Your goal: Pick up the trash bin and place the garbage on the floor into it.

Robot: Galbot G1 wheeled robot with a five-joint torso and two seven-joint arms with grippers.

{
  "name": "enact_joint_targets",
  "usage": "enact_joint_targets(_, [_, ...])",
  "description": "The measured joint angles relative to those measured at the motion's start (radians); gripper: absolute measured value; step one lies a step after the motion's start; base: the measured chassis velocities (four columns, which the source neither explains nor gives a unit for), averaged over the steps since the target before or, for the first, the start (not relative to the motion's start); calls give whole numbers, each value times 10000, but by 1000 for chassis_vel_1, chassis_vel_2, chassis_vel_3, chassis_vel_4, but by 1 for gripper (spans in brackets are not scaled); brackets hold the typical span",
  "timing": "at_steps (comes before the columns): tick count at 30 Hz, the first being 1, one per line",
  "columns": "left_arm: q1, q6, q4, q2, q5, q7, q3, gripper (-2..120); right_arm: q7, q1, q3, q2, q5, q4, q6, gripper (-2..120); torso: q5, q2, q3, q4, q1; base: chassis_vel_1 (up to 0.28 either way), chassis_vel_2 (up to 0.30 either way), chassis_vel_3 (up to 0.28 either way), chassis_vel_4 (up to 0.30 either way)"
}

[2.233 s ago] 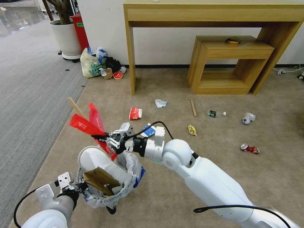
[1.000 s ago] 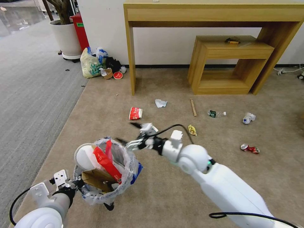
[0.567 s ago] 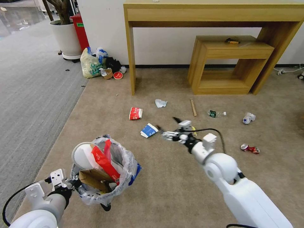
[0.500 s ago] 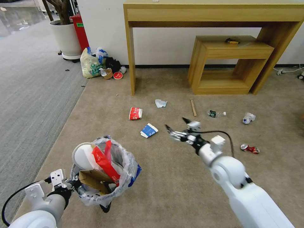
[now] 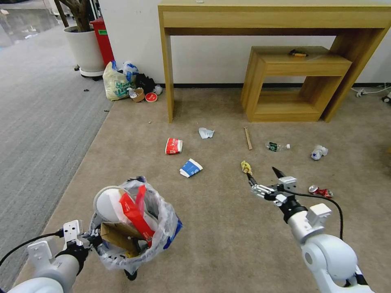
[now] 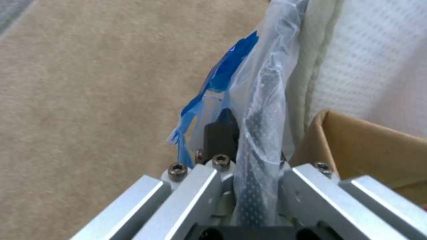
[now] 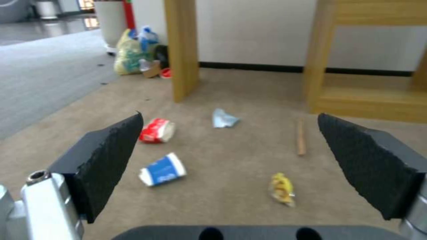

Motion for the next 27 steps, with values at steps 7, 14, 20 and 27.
enact_joint_targets(7, [136, 0, -71, 16, 19, 257, -45, 0, -120, -430, 453, 275, -319, 194, 209, 100, 2, 0, 0, -4, 0, -210, -195, 194, 202])
enact_joint_targets(14, [214, 0, -124, 42, 49, 279, -7, 0, -64, -501, 280, 391, -721, 139, 576, 100, 2, 0, 1, -3, 0, -184, -170, 170, 173])
enact_joint_targets(20, [325, 0, -156, 48, 43, 310, -87, 0, -63, -387, 105, 372, -640, 45, 747, 100, -3, 1, 0, -2, 0, -35, -33, 45, 36])
enact_joint_targets(27, [360, 0, -166, 35, 59, 335, -113, 0, -56, -249, 20, 350, -592, -77, 724, 100, 0, 0, 1, -1, 0, 0, 0, 0, 0])
